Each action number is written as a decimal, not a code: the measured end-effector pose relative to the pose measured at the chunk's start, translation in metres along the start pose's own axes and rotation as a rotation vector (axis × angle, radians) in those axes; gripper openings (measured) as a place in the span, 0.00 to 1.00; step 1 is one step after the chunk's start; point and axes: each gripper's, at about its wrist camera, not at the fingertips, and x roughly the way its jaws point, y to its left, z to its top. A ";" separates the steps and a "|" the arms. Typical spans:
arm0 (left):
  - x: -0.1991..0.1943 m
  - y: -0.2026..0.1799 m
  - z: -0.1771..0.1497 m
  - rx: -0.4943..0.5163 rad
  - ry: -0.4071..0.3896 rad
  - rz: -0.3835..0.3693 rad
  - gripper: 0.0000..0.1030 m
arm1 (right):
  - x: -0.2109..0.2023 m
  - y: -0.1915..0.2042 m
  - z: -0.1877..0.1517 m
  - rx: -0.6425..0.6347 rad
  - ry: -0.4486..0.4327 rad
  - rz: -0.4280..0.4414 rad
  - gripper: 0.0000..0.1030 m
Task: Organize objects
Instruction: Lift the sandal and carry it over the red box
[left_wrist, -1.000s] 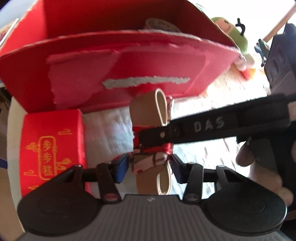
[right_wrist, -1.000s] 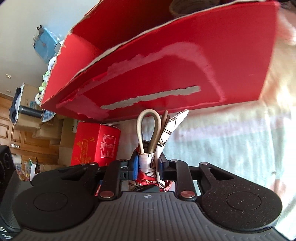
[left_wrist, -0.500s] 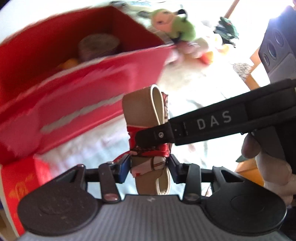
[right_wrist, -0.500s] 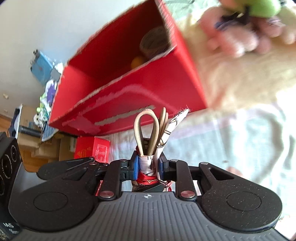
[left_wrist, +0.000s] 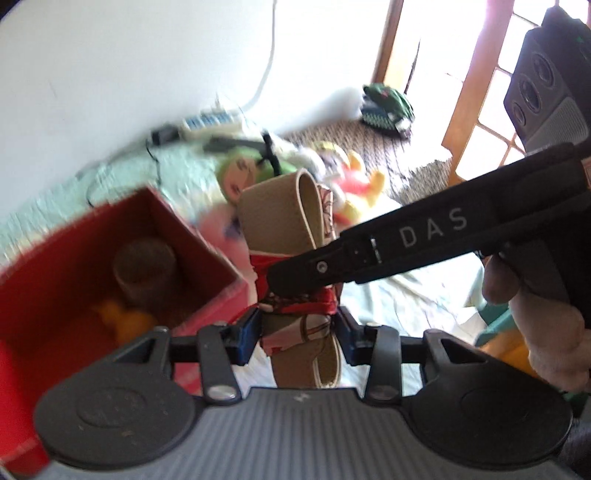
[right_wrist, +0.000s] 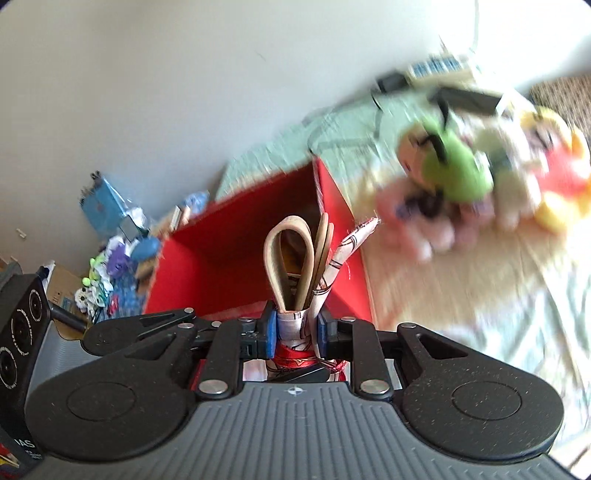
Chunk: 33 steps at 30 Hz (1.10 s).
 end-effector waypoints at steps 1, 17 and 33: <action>-0.004 0.003 0.004 -0.003 -0.015 0.015 0.40 | 0.001 0.004 0.006 -0.018 -0.013 0.010 0.22; 0.000 0.097 0.020 -0.222 0.031 0.305 0.41 | 0.101 0.057 0.062 -0.182 0.082 0.152 0.22; 0.044 0.143 -0.011 -0.331 0.220 0.392 0.46 | 0.187 0.069 0.058 -0.232 0.333 0.111 0.22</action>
